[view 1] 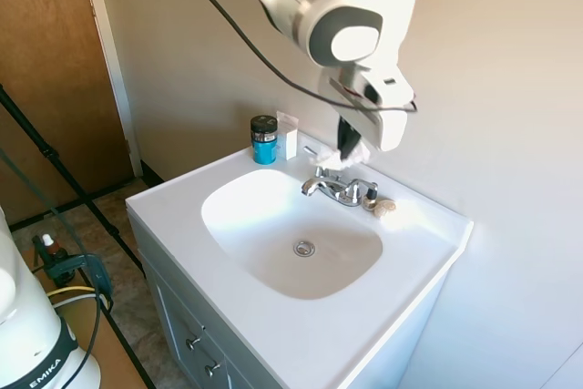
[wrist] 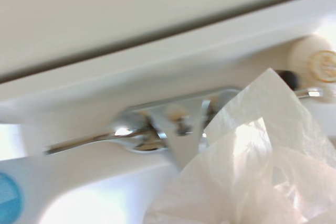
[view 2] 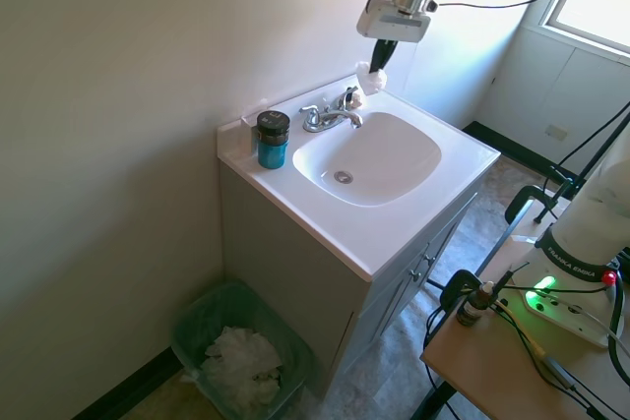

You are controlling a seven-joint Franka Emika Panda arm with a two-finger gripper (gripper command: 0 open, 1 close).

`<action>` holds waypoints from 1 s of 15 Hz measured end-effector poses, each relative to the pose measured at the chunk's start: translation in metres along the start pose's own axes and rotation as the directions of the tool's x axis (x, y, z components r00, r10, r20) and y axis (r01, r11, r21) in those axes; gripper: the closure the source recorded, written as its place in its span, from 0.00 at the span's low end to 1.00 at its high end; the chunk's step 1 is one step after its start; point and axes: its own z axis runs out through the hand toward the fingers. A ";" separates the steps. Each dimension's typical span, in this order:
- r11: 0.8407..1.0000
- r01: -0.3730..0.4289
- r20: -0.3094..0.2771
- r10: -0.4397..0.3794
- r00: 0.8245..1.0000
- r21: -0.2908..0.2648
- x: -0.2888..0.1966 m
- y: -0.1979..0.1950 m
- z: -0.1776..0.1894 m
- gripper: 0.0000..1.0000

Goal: Throw the tissue in the trash bin

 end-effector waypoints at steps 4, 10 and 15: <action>0.995 0.100 -0.069 -0.102 0.992 -0.026 -0.130 -0.069 -0.002 1.00; 0.964 0.255 -0.097 -0.261 0.960 -0.072 -0.286 -0.136 0.038 1.00; 0.921 0.353 -0.050 -0.366 0.929 -0.165 -0.367 -0.165 0.113 1.00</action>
